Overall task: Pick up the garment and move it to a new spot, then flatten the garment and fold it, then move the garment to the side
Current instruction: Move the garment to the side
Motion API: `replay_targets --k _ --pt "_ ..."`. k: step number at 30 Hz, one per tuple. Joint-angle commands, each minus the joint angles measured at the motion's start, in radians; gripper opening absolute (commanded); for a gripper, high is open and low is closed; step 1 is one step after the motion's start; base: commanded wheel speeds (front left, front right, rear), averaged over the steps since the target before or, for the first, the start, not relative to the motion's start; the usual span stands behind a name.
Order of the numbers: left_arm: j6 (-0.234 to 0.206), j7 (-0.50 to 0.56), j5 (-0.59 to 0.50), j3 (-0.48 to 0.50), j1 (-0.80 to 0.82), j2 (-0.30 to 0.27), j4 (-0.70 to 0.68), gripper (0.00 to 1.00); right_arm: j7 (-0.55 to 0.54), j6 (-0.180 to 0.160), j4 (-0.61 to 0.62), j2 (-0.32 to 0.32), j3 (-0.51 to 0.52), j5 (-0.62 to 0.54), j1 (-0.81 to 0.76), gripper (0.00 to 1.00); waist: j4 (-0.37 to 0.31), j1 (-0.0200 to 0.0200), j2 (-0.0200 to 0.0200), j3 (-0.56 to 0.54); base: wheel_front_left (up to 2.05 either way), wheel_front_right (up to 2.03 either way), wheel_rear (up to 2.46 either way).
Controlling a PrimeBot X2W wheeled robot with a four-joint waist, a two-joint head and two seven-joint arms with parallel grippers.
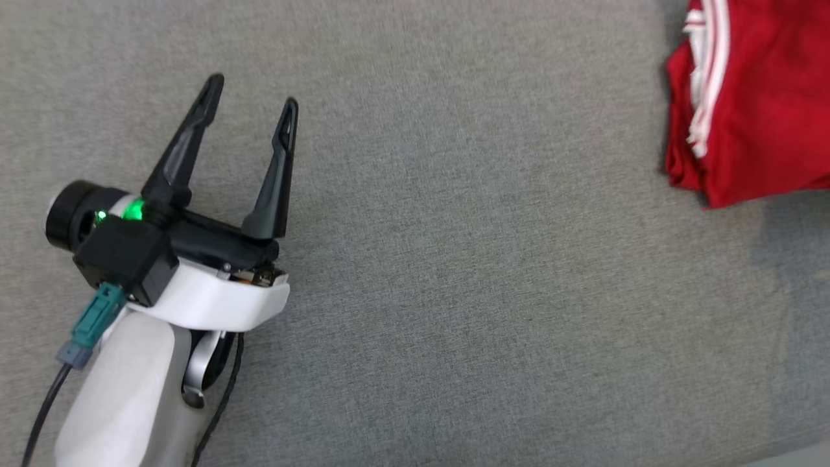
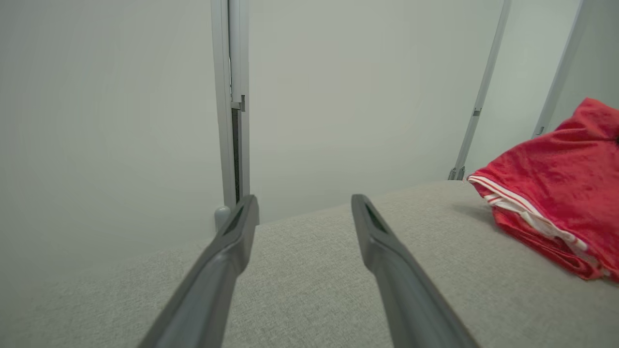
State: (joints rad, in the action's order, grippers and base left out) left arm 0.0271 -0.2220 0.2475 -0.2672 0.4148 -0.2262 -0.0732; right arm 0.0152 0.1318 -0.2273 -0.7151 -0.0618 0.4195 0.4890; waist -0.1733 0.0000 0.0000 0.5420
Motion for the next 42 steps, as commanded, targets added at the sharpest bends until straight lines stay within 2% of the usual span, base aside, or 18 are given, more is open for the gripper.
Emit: replay_targets --k 1,8,9,10,11,12,19,23,27,33,39,42 --pt "0.009 0.004 -0.005 -0.002 0.03 -0.006 -0.009 1.0 -0.014 -0.002 -0.006 -0.007 0.031 -0.01 -0.002 0.0 -0.012 0.0 0.0 0.051 0.0 0.0 0.0" --pt "0.027 0.026 -0.02 -0.032 0.092 -0.014 -0.039 1.0 -0.025 -0.002 -0.103 -0.009 0.115 -0.015 0.076 0.0 0.005 0.0 0.0 0.127 0.0 0.0 0.0" --pt "0.029 0.029 -0.022 -0.034 0.099 -0.015 -0.043 1.0 -0.019 -0.002 -0.125 -0.003 0.124 -0.018 0.092 0.17 0.008 0.0 0.0 0.139 0.0 0.0 0.0" --pt "0.031 0.032 -0.024 -0.037 0.105 -0.017 -0.047 1.0 -0.007 -0.002 -0.146 0.006 0.133 -0.025 0.115 0.48 0.009 0.0 0.0 0.148 0.0 0.0 0.0" --pt "0.033 0.034 -0.026 -0.039 0.11 -0.021 -0.052 1.0 -0.004 -0.002 -0.171 0.019 0.138 -0.028 0.136 0.95 0.01 0.0 0.0 0.157 0.0 0.0 0.0" --pt "0.032 0.036 -0.028 -0.04 0.115 -0.023 -0.055 1.0 0.0 -0.002 -0.196 0.029 0.142 -0.035 0.153 1.0 0.011 0.0 0.0 0.165 0.0 0.0 0.0" --pt "0.034 0.03 -0.021 -0.051 0.118 -0.026 -0.034 1.0 0.094 -0.002 -0.327 0.127 0.192 -0.08 0.217 1.0 0.026 0.0 0.0 0.156 0.0 0.0 0.0" --pt "0.02 0.017 0.002 -0.034 0.078 -0.022 -0.005 1.0 0.173 -0.002 -0.308 0.211 0.204 -0.04 0.146 1.0 0.034 0.0 0.0 0.103 0.0 0.0 0.0" --pt "0.002 0.003 0.024 -0.005 0.029 -0.031 0.016 1.0 0.224 -0.002 -0.208 0.279 0.203 -0.044 0.033 1.0 0.035 0.0 0.0 0.034 0.0 0.0 0.0" --pt "-0.031 -0.009 0.059 0.038 -0.059 -0.033 0.038 1.0 0.24 -0.002 0.006 0.386 0.186 -0.091 -0.129 1.0 0.052 0.0 0.0 -0.062 0.0 0.0 0.0" --pt "-0.064 -0.022 0.093 0.071 -0.147 -0.017 0.053 1.0 0.182 -0.002 0.188 0.478 0.128 -0.157 -0.243 1.0 0.101 0.0 0.0 -0.141 0.0 0.0 0.0" --pt "-0.077 -0.027 0.108 0.085 -0.187 -0.005 0.067 1.0 0.144 -0.002 0.25 0.504 0.098 -0.186 -0.288 1.0 0.14 0.0 0.0 -0.181 0.0 0.0 0.0"
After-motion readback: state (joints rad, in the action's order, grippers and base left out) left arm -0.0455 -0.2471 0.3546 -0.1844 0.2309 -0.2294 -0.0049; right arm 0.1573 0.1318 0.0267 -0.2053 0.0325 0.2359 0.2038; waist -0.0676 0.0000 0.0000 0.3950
